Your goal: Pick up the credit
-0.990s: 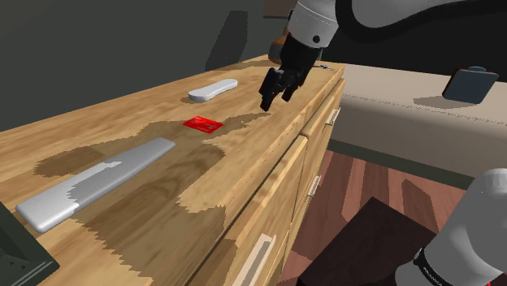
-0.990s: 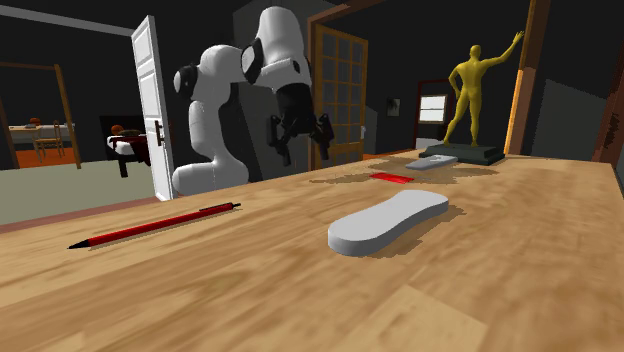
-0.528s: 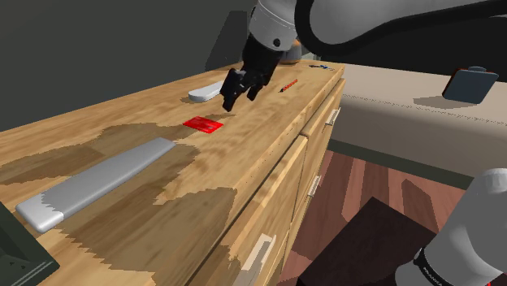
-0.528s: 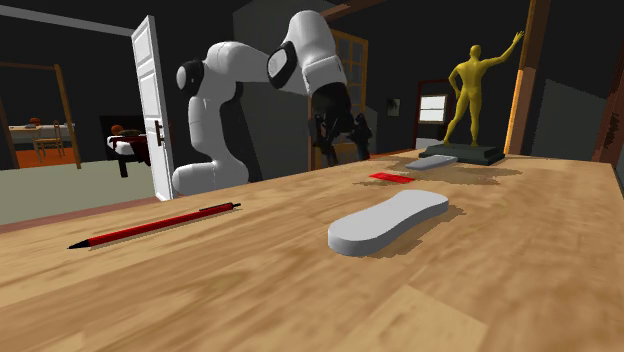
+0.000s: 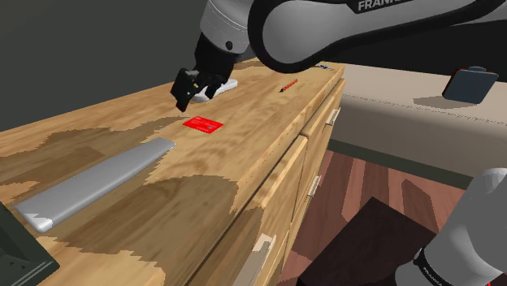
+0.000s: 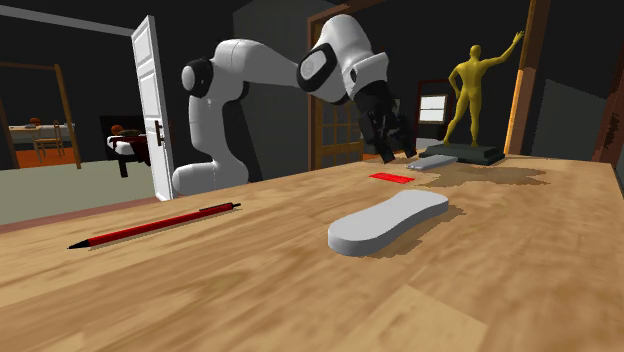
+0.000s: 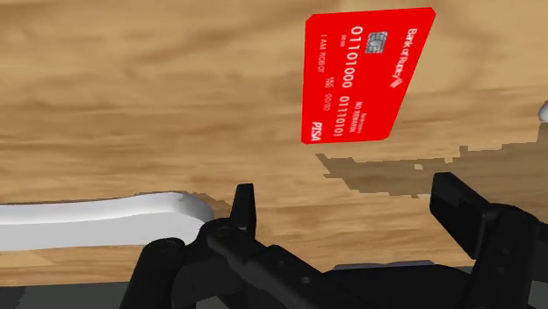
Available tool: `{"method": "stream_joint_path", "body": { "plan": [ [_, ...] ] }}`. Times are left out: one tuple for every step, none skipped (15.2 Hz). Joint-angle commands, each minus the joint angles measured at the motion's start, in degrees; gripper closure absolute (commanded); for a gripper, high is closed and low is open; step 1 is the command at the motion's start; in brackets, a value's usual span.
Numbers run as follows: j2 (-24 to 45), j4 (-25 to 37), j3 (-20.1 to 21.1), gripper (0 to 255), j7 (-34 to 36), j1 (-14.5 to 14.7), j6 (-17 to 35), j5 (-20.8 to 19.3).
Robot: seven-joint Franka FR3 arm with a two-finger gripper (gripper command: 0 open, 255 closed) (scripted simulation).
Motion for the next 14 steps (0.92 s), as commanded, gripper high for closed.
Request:
{"method": "stream_joint_path", "body": {
  "plan": [
    [1.9, 0.8, 0.8, 0, 1.3, 0.3, 1.5, -1.9],
    [2.0, 0.1, 0.8, 0, 1.5, 0.3, 2.2, -2.0],
    [2.0, -0.6, 0.8, 0, 1.7, 0.3, 3.0, -2.2],
    [2.1, -1.3, 0.8, 0, 1.9, 0.3, 3.7, -2.4],
    [2.2, -1.9, 0.8, 0, 2.1, 0.3, 4.4, -2.6],
    [2.3, -2.6, 0.8, 0, 2.3, 0.2, 5.2, -2.8],
    [2.4, -3.2, 0.8, 0, 2.5, 0.2, 5.9, -3.0],
    [2.5, -3.6, 0.8, 0, 2.7, 0.2, 6.3, -3.2],
    [2.5, -3.6, 0.8, 0, 2.7, 0.2, 6.3, -3.2],
    [2.6, -3.6, 0.9, 255, 2.8, 0.2, 6.4, -3.3],
    [2.6, -3.5, 0.9, 255, 2.8, 0.2, 6.3, -3.3],
    [2.7, -3.4, 0.9, 255, 2.9, 0.2, 6.3, -3.4],
    [2.4, -3.7, 0.8, 255, 2.7, 0.2, 6.4, -3.2],
    [2.5, -3.8, 0.8, 255, 2.8, 0.2, 6.5, -3.2]
  ]
}}
